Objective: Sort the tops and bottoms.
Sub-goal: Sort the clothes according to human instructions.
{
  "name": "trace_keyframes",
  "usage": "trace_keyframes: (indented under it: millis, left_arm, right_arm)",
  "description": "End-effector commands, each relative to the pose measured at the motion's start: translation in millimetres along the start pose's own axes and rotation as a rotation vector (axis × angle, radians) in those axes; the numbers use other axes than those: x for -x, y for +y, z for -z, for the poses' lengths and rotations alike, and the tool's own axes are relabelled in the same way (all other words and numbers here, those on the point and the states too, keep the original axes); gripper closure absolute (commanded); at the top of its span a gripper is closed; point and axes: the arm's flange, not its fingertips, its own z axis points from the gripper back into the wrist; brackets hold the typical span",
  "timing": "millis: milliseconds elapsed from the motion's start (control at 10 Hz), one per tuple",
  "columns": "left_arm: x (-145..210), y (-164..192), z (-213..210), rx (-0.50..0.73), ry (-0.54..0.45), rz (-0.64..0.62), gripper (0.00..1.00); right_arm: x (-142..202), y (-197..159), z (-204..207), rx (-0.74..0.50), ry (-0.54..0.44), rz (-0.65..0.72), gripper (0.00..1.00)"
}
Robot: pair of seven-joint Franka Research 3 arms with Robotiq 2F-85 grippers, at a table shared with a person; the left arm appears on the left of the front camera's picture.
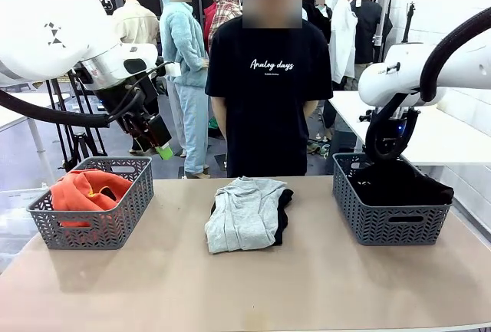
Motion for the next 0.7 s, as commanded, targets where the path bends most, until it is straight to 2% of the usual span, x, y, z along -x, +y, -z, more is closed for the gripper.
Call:
trace_keyframes:
  millis: [0,300,400,600]
  left_arm:
    - [0.8,-0.4,-0.7,-0.002,-0.001,0.000,0.24]
    - [0.8,-0.4,-0.7,-0.002,-0.001,0.000,0.24]
    - [0.8,-0.4,-0.7,-0.002,-0.001,0.000,0.24]
    - [0.8,-0.4,-0.7,-0.002,-0.001,0.000,0.24]
  right_arm:
    - [1.1,5.9,-14.0,-0.001,0.020,-0.007,0.64]
    - [-3.8,10.4,-32.3,-0.018,0.034,-0.002,0.08]
    - [-2.8,12.4,-37.3,-0.026,0.041,0.001,0.00]
    - [-2.3,17.2,-47.5,-0.034,0.035,-0.004,0.00]
